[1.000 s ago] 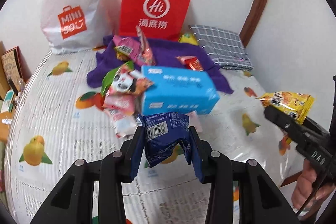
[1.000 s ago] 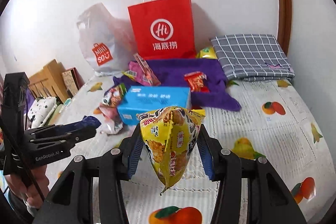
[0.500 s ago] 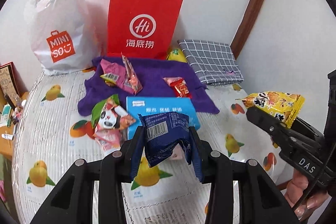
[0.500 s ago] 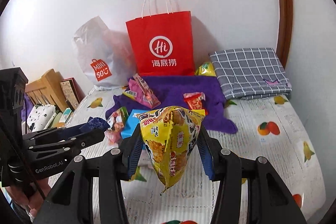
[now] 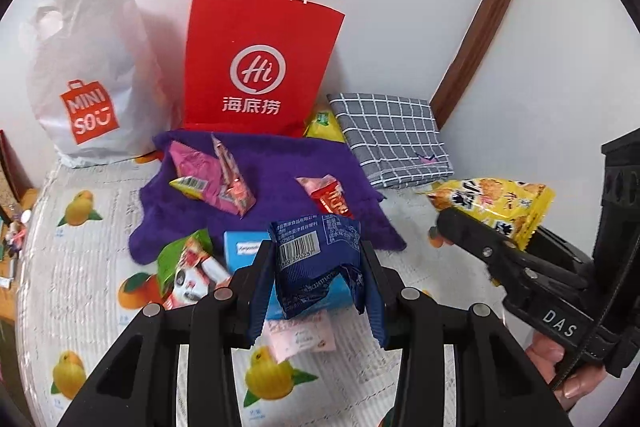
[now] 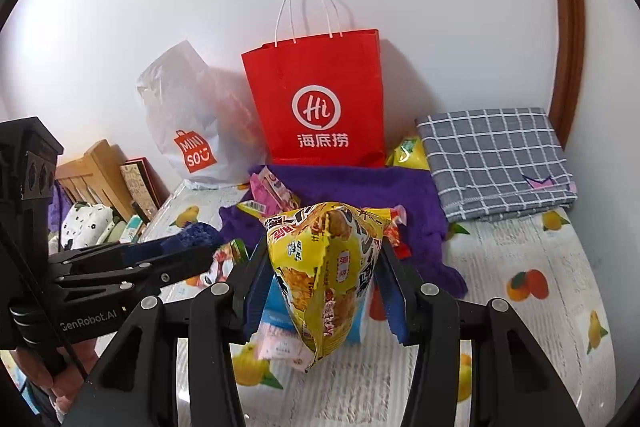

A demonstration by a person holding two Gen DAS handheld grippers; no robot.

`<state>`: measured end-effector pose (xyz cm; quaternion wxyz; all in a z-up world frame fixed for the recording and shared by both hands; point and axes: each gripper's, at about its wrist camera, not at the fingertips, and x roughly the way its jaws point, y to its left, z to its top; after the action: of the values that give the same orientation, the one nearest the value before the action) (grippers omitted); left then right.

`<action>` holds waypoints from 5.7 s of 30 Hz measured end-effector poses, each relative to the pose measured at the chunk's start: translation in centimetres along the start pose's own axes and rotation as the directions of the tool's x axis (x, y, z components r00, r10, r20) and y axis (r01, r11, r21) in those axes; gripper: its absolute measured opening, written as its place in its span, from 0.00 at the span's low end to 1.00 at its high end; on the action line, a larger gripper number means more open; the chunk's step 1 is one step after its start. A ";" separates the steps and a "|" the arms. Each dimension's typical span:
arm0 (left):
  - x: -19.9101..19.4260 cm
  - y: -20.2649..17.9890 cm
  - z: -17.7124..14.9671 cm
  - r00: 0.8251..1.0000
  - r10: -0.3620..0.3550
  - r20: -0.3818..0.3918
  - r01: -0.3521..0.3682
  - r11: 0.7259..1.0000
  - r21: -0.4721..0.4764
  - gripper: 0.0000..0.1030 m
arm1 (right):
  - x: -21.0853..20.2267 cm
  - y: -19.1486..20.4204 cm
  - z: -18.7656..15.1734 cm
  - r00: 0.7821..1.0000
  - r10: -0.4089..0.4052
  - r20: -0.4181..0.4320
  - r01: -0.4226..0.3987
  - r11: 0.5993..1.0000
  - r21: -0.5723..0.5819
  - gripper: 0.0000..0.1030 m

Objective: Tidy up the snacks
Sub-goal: 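Lift and carry the yellow chip bag and blue snack pack with both grippers toward the towel, then lower both snacks onto the purple towel and open both grippers, then withdraw both grippers from the towel back toward the snack pile, then grasp the pale pink wrapped snack with the right gripper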

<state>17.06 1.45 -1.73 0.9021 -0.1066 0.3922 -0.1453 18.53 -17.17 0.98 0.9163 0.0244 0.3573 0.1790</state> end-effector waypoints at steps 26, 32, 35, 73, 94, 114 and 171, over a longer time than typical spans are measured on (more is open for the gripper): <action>5.9 5.3 8.5 1.000 -0.001 0.012 0.002 0.996 -0.091 0.38 | 10.5 -4.1 8.7 0.997 0.059 -0.043 -0.058 0.998 0.027 0.48; 7.4 6.4 8.8 1.000 0.015 0.002 -0.014 0.994 -0.107 0.38 | 13.2 -5.6 8.1 0.995 0.055 -0.086 -0.052 0.998 0.043 0.48; 8.1 6.8 8.8 1.000 0.017 -0.011 -0.018 0.993 -0.115 0.38 | 14.1 -6.2 8.1 0.993 0.042 -0.111 -0.037 0.998 0.040 0.48; 11.8 8.1 7.4 0.993 0.046 -0.108 -0.059 0.991 -0.121 0.38 | 23.9 -11.9 4.0 0.920 -0.085 -0.382 0.102 0.994 0.025 0.48; 15.9 10.5 5.6 0.949 0.164 -0.270 -0.206 0.969 -0.135 0.38 | 22.3 -10.7 4.8 0.933 -0.089 -0.348 0.093 0.996 -0.007 0.63; 16.1 12.1 5.6 0.936 0.152 -0.316 -0.220 0.956 -0.192 0.50 | 17.5 -7.7 5.8 0.969 -0.074 -0.234 0.058 0.996 -0.073 0.63; 2.8 16.5 -8.9 0.978 0.023 -0.207 -0.073 0.968 -0.238 0.63 | 16.0 7.0 -13.0 0.928 -0.107 -0.356 0.067 0.990 -0.123 0.88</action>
<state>15.27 15.22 -14.65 0.8407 -0.1920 0.4993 -0.0838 18.58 -6.15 -17.83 0.8419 -0.0749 0.5104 0.1587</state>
